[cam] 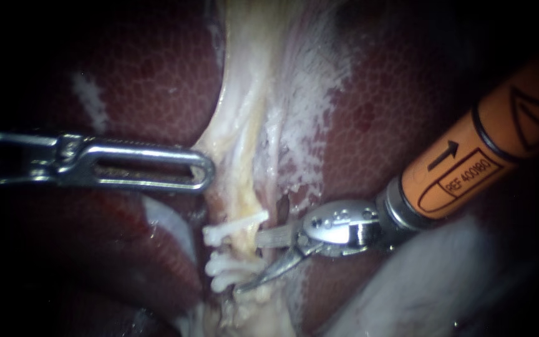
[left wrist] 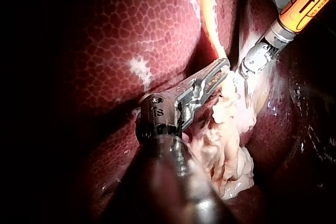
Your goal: Go to the cutting position left tube
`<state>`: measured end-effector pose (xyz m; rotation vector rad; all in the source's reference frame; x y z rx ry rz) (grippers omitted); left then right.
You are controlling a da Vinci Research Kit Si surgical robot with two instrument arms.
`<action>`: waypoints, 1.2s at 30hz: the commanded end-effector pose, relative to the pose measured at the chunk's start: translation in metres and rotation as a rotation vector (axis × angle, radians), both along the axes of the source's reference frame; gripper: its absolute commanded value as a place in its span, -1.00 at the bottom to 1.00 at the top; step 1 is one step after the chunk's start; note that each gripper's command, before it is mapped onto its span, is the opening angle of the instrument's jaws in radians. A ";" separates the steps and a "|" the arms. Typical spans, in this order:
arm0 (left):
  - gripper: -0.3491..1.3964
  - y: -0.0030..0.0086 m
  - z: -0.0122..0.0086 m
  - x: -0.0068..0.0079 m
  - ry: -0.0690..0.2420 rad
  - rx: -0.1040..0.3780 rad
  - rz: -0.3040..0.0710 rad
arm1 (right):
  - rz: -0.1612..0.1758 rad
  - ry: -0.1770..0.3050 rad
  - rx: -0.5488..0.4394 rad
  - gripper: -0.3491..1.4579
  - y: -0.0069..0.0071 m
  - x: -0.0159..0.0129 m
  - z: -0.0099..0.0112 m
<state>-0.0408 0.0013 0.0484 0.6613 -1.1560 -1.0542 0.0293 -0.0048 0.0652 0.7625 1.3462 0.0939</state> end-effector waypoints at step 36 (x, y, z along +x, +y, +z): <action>-1.00 -0.0001 0.0001 -0.0002 0.001 -0.001 -0.001 | 0.037 -0.088 0.161 -0.31 0.0003 0.0009 0.0012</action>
